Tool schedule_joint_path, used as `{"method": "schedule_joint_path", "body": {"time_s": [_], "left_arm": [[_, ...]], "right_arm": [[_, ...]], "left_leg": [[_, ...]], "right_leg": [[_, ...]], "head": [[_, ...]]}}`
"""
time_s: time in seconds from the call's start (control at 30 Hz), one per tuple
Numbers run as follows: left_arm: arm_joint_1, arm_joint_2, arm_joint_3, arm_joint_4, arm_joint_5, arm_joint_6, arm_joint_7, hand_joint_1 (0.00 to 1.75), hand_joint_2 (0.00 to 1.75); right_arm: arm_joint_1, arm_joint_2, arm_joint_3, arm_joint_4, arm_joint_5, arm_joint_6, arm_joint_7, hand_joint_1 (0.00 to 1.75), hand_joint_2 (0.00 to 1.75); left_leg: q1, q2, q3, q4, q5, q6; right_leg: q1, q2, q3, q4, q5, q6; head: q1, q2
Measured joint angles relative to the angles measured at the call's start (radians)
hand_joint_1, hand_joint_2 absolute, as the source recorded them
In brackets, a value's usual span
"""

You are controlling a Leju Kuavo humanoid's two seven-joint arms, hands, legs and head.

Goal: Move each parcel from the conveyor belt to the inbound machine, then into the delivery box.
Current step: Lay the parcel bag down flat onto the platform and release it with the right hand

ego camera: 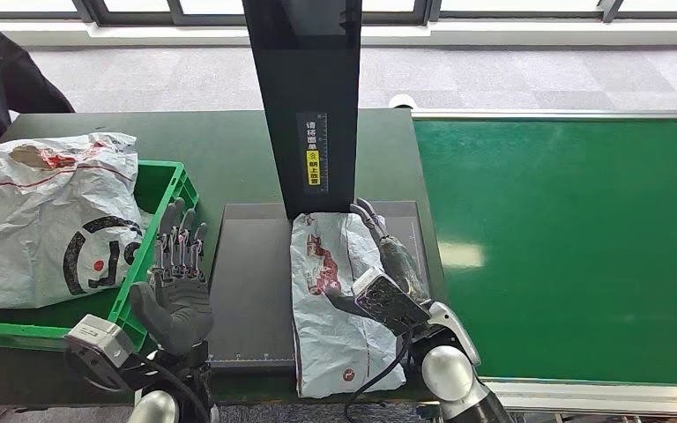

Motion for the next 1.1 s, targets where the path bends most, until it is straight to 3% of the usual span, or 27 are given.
{"method": "schedule_joint_path", "body": {"time_s": [0.77,0.93,1.07,1.1], "left_arm": [[-0.007,-0.007,0.000,-0.010,-0.009,0.004,0.016,0.00,0.00],[-0.007,-0.003,-0.003,-0.009,-0.128,-0.011,0.051,0.00,0.00],[-0.010,0.008,-0.015,0.009,-0.284,-0.046,0.070,0.00,1.75],[-0.013,0.010,-0.017,0.020,-0.309,-0.056,0.072,0.00,1.75]], "right_arm": [[0.000,0.000,0.002,-0.064,-0.030,-0.018,0.006,0.00,1.75],[0.032,-0.002,0.002,-0.116,-0.018,-0.079,-0.081,0.00,1.75],[0.105,-0.021,0.002,-0.261,0.028,-0.145,-0.173,0.00,1.75],[0.127,-0.028,0.002,-0.300,0.036,-0.159,-0.195,0.00,1.75]], "left_leg": [[0.000,0.000,0.000,0.000,0.000,0.000],[0.000,-0.001,0.000,0.000,0.000,0.000],[0.000,0.000,-0.001,0.000,-0.001,0.000],[0.000,0.000,-0.001,0.000,-0.001,0.000]], "right_leg": [[0.000,0.000,0.000,0.000,0.000,0.000],[0.000,0.000,-0.001,0.000,0.000,0.000],[0.000,0.000,-0.002,0.000,-0.001,0.000],[0.000,0.000,-0.002,0.000,-0.001,0.000]], "head": [[0.000,0.000],[0.000,0.000],[0.000,0.000],[0.000,0.000]]}}
